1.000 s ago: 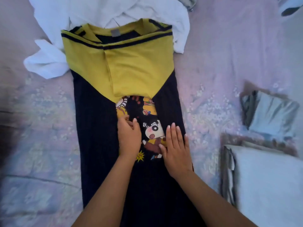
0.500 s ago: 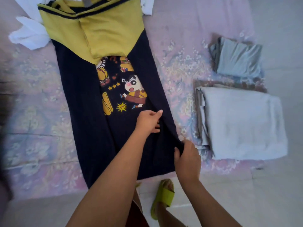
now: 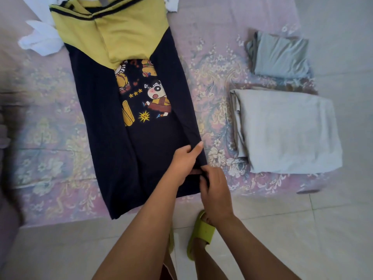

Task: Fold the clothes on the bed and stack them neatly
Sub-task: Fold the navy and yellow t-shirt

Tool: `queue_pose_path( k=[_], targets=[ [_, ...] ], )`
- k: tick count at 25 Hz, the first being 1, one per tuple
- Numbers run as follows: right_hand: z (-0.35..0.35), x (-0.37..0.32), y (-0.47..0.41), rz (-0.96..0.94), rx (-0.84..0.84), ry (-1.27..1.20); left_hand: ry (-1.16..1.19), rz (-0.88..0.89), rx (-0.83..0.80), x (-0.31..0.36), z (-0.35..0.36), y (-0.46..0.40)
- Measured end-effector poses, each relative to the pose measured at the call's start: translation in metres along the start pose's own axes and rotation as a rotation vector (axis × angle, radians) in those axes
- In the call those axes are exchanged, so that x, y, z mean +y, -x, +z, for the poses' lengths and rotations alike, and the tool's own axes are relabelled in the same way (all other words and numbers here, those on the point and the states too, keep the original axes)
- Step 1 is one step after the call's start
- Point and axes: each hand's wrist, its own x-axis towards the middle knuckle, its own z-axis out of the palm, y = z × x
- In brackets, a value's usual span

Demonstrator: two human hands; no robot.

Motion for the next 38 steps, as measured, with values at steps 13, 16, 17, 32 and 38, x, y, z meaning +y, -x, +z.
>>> queue_pose_path(
  k=[13,16,17,32,38],
  targets=[
    [-0.026,0.035,-0.005,0.163,-0.205,0.121,-0.122,-0.055,0.154,-0.027,-0.009,0.003],
    [-0.026,0.031,0.003,0.300,-0.048,-0.130,0.175,-0.165,0.019,-0.030,-0.009,0.012],
    [-0.025,0.029,0.004,0.371,0.020,-0.231,0.234,-0.165,-0.005,-0.030,-0.011,0.014],
    [-0.015,0.012,0.009,0.613,0.168,-0.516,0.303,-0.088,0.095,-0.043,-0.013,0.016],
    [-0.005,0.012,0.015,0.665,0.057,-0.441,0.343,-0.070,-0.110,-0.038,-0.011,0.029]
  ],
)
